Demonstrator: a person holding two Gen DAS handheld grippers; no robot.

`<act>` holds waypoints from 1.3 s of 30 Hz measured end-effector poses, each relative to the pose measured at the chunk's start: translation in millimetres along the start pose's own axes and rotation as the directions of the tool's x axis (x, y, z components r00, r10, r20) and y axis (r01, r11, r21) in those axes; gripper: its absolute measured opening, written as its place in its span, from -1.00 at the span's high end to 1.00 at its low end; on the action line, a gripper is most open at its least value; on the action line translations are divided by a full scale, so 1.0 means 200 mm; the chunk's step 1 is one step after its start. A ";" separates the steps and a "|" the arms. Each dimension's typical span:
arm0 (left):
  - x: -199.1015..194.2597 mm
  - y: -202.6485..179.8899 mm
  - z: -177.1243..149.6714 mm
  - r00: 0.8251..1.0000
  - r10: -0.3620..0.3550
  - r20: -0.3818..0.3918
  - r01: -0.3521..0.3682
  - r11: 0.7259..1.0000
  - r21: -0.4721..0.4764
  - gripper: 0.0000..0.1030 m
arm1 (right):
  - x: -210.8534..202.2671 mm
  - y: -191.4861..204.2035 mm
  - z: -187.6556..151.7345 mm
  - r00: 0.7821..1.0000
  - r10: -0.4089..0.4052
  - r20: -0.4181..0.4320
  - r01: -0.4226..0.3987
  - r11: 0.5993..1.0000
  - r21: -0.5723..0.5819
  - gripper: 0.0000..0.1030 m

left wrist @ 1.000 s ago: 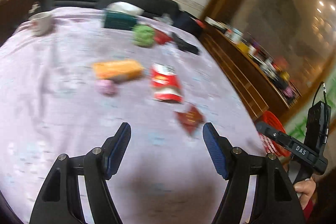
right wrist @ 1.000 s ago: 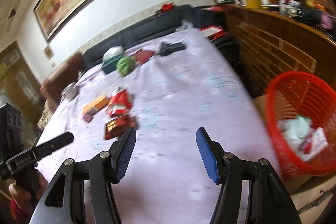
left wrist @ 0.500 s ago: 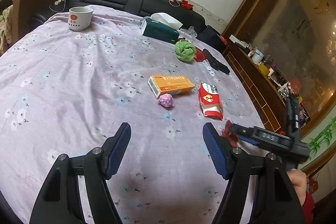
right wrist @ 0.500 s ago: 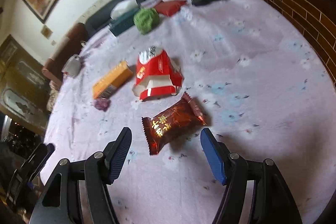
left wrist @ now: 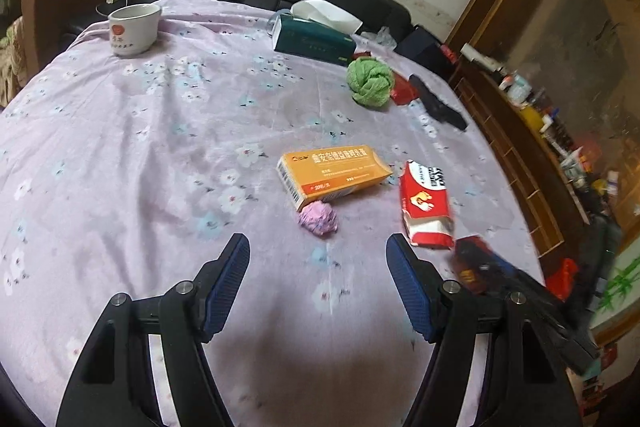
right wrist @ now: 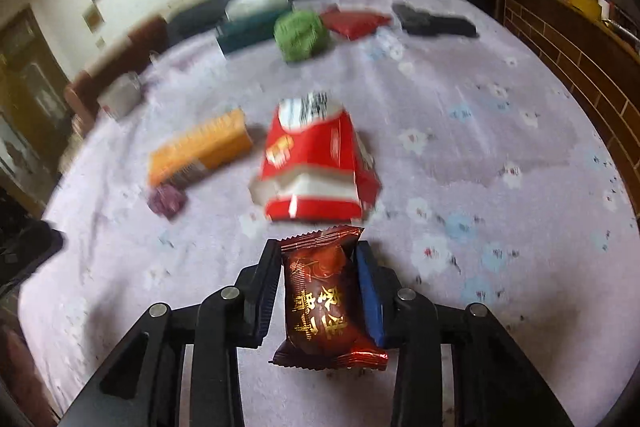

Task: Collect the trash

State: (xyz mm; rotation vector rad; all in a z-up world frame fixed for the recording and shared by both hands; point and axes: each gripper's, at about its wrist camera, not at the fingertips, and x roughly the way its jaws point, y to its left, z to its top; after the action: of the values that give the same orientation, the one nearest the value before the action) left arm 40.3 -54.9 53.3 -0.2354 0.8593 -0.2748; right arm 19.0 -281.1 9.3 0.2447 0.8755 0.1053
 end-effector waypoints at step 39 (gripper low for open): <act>0.21 -0.27 -0.06 0.993 0.033 0.117 -0.057 0.977 0.203 0.46 | -0.08 -0.08 -0.01 0.986 -0.022 0.163 0.027 0.999 -0.029 0.23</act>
State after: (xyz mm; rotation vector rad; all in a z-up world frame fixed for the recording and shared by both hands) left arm 49.6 -119.4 33.4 -0.0371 0.7175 -0.3034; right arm 6.1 -298.4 16.2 0.2102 0.7136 0.0753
